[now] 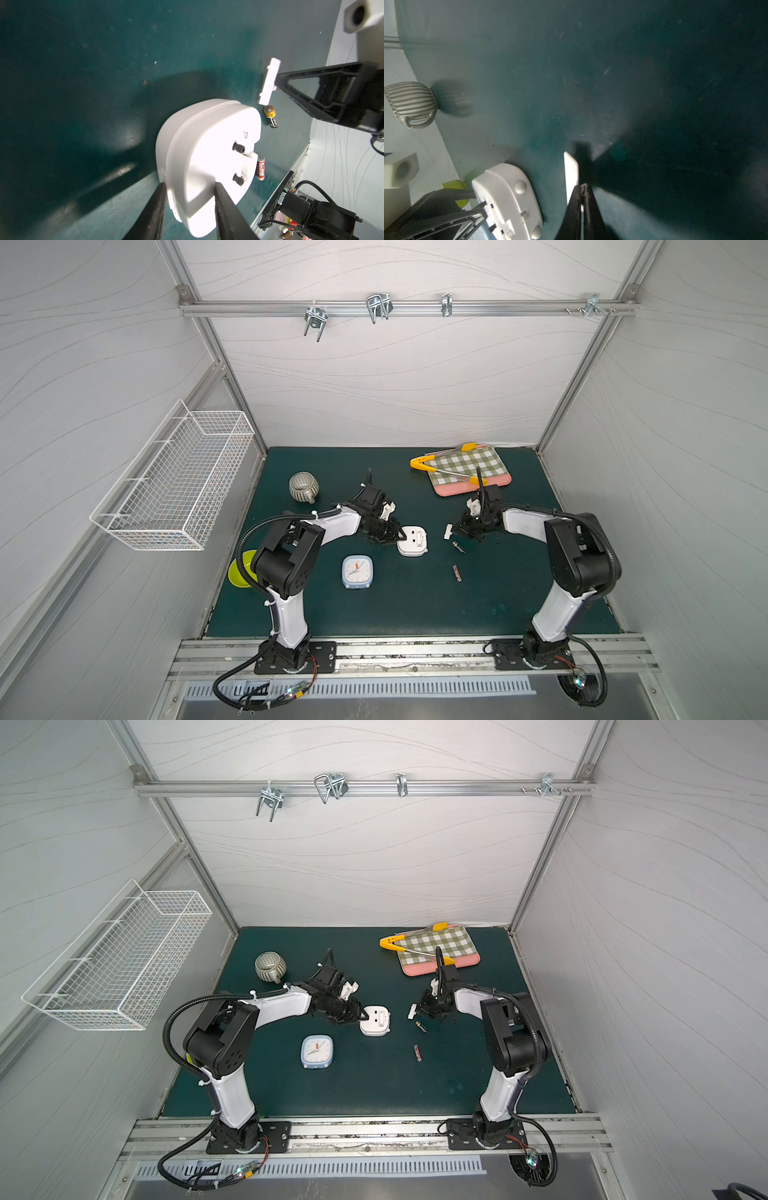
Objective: Insert the battery into the alarm
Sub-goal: Place the cover at the center of the board, then pick up the battery at the center of the board.
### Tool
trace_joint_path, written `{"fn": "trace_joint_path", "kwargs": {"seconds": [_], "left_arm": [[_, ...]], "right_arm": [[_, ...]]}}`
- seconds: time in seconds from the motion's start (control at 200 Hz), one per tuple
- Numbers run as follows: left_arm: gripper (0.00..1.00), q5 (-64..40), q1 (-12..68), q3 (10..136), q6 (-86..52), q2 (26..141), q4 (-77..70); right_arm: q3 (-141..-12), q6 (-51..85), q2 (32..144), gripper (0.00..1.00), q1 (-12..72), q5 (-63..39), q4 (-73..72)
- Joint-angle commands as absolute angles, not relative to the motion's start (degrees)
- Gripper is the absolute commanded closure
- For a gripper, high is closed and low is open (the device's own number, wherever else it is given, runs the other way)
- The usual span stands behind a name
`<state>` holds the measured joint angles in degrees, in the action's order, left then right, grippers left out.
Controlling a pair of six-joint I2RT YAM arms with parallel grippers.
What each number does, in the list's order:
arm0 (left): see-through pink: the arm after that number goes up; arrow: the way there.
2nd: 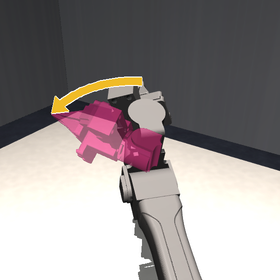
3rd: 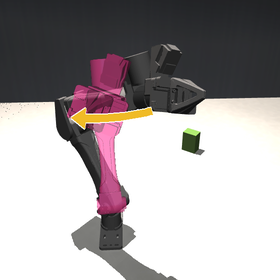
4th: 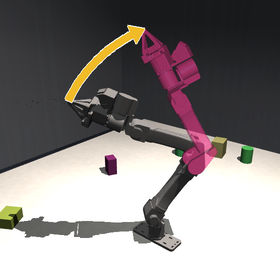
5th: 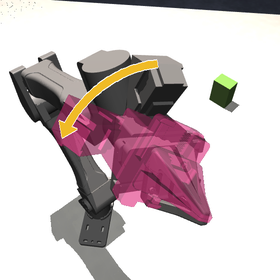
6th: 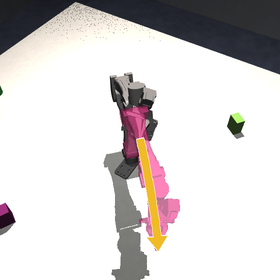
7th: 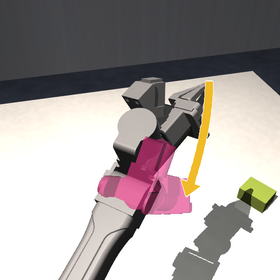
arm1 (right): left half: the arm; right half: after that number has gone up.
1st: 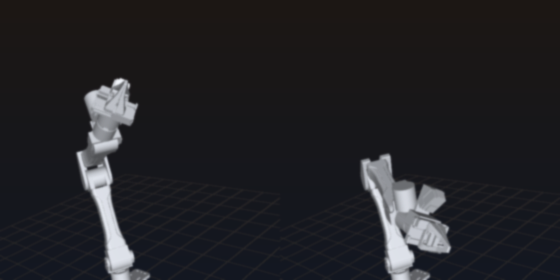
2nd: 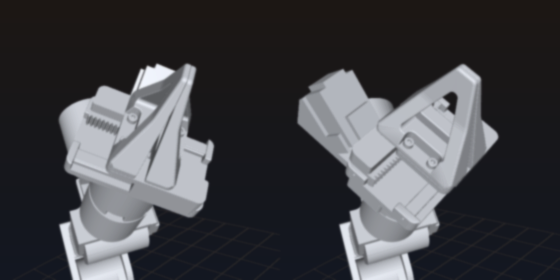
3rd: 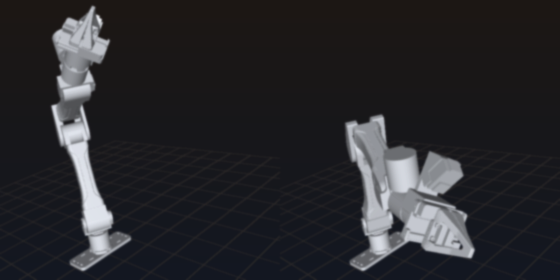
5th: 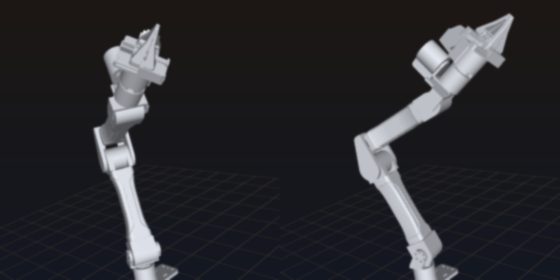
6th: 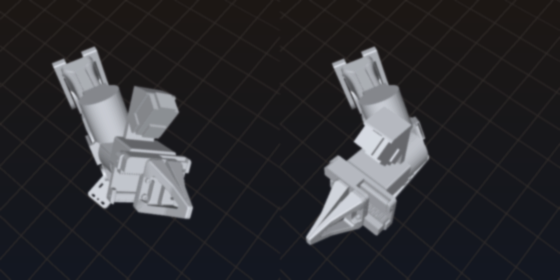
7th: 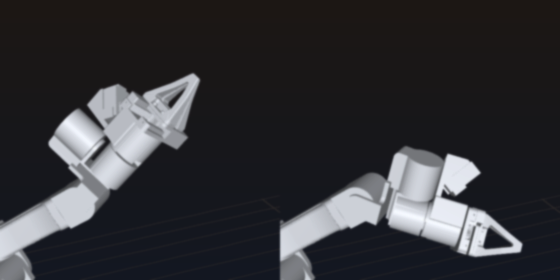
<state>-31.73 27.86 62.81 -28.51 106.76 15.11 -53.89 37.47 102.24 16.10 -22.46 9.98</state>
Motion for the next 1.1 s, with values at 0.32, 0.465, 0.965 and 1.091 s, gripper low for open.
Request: {"fn": "trace_joint_path", "kwargs": {"seconds": [0.32, 0.465, 0.965, 1.091], "left_arm": [[0.60, -31.3, 28.5, 63.1, -27.5, 108.2, 16.1], [0.60, -31.3, 28.5, 63.1, -27.5, 108.1, 16.1], [0.60, -31.4, 28.4, 63.2, -27.2, 108.1, 16.3], [0.60, -31.5, 28.4, 63.2, -27.2, 108.2, 16.3]], "right_arm": [[-54.1, 30.3, 92.5, 0.53, 17.1, -12.5, 19.5], [-57.2, 21.5, 90.2, 0.49, 22.3, -1.6, 28.8], [-68.5, 10.2, 104.0, 0.59, 32.7, 8.4, 44.2], [-69.3, 9.5, 106.1, 0.63, 33.0, 9.1, 45.6]]}}
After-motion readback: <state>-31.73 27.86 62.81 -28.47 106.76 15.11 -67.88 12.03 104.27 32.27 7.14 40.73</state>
